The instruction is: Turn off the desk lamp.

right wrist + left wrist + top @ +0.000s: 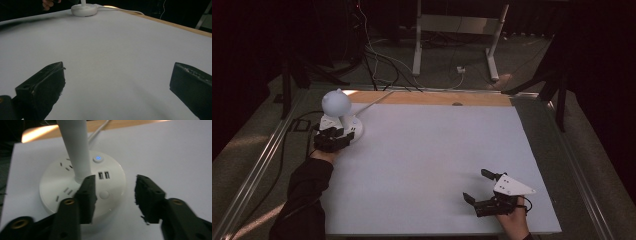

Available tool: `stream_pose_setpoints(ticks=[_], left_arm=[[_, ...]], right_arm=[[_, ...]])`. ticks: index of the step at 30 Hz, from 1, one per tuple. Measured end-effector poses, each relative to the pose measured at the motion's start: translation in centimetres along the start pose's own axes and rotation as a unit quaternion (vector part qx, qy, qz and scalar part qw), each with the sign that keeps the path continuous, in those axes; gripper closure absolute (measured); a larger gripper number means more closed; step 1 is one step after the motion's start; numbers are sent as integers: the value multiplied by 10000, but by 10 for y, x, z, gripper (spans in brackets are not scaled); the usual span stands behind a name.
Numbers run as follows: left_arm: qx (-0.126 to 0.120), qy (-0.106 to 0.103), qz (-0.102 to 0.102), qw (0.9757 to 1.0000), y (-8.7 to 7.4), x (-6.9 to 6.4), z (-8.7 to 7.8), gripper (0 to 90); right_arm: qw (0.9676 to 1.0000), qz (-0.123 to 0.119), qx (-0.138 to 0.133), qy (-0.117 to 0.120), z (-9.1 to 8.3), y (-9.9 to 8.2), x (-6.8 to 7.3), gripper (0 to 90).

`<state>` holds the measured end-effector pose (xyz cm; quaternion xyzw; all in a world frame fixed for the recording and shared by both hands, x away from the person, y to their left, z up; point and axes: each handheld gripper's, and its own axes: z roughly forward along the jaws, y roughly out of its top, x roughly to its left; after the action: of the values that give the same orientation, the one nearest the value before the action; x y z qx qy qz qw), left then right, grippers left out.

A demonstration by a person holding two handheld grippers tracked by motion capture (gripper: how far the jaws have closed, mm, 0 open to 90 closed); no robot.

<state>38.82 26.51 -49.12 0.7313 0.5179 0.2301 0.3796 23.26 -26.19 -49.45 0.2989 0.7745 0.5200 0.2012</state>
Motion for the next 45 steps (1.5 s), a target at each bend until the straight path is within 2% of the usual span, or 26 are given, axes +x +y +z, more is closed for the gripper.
stream_pose_setpoints(ticks=[1,2,5,8,9,10,12,15,21,31,39,45], left_arm=[[67,23,16,10000,0,-1,0,436],[102,7,9,9999,-1,-1,0,436],[287,-43,26,9996,-3,-4,-2,282],[335,-74,-1,9994,-2,-5,-5,235],[403,-107,-26,9991,-2,-5,-5,154],[446,-174,-31,9988,-2,-6,-7,117],[432,-161,-41,9989,-1,-8,-10,96],[436,-322,-131,9984,0,-8,-14,24],[482,-389,-75,9981,1,-13,-22,6],[373,-599,-4,9975,-5,-26,-36,5],[437,-674,65,9967,-20,-35,-44,6],[444,-804,129,9957,-29,-42,-52,6]], right_arm=[[10000,-5,-1,3,0,0,0,0],[10000,-5,-1,3,0,0,0,0],[10000,-9,-8,-2,-1,0,0,0],[10000,9,-21,1,-1,0,0,0],[10000,6,-27,1,-1,1,0,0],[10000,5,-19,1,-1,0,0,0],[10000,5,-14,4,-1,0,0,0],[10000,0,-24,12,0,1,0,0],[10000,-5,-33,25,1,1,-1,0],[10000,-7,-51,31,0,2,0,0],[10000,4,-51,49,0,2,0,0],[10000,4,-40,43,0,3,1,0]])
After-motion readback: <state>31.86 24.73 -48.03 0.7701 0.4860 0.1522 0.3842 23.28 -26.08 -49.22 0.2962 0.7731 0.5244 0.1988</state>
